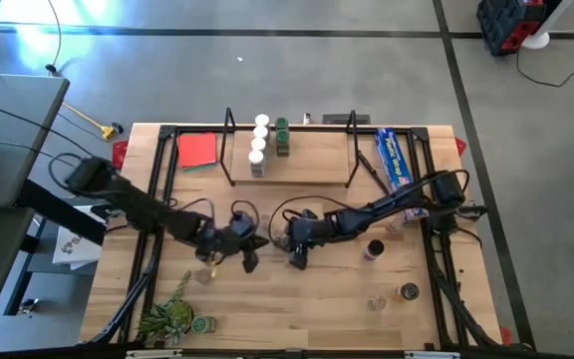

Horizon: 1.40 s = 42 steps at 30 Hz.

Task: Shelf spices
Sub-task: Put the top green seasoning bottle on the shelf

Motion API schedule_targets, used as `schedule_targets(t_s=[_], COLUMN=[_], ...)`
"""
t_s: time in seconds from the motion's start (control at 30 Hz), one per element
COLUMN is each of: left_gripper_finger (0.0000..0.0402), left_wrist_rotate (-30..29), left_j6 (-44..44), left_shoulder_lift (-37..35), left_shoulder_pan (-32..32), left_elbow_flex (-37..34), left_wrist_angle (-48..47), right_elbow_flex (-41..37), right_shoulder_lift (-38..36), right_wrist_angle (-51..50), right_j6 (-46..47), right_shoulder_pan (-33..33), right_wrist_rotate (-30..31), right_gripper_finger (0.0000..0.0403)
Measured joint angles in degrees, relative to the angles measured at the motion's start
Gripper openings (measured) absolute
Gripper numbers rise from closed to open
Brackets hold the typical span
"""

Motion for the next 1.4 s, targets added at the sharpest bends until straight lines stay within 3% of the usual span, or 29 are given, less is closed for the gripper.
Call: schedule_targets(t_s=[0.1, 0.23, 0.37, 0.47, 0.7, 0.83, 0.97, 1.17, 1.4], left_gripper_finger=[0.0002, 0.0020, 0.0068, 0.0120, 0.0251, 0.0290, 0.0298, 0.0289, 0.0224], left_wrist_rotate=[-3.15, -7.21, -10.34, -13.07, -15.70, -15.99, -15.75, -14.37, -11.84], left_j6=[2.15, 5.01, 6.46, 8.28, 19.52, 26.08, 28.61, 29.39, 30.97], left_shoulder_lift=[-4.78, -7.70, -7.51, -6.33, -0.80, 2.84, 4.46, 3.46, 2.76], left_shoulder_pan=[-2.80, -5.69, -6.89, -6.87, -6.84, -6.65, -6.68, -6.91, -6.82], left_elbow_flex=[-0.04, -1.50, -2.40, -2.40, -2.43, -2.32, -2.36, -2.38, -2.40], left_wrist_angle=[-3.73, -4.89, -3.72, -0.29, 15.36, 27.35, 32.69, 32.56, 32.63], right_elbow_flex=[-2.25, -8.91, -14.77, -17.45, -18.71, -18.58, -18.58, -18.56, -18.47], right_shoulder_lift=[-1.72, -4.60, -6.85, -6.70, -6.63, -6.65, -6.65, -6.65, -6.72], right_wrist_angle=[4.21, 19.56, 40.34, 50.18, 54.78, 55.62, 55.44, 55.41, 55.38], right_j6=[-1.62, -4.29, -6.53, -6.52, -6.58, -7.35, -7.55, -7.60, -7.59], right_shoulder_pan=[1.30, 2.49, 2.64, 2.59, 2.57, 2.59, 2.65, 2.68, 2.76], right_wrist_rotate=[3.25, 3.33, -1.01, -0.92, -1.02, -1.01, -1.14, -2.03, -3.80], right_gripper_finger=[0.0189, 0.0189, 0.0189, 0.0189, 0.0188, 0.0188, 0.0188, 0.0188, 0.0188])
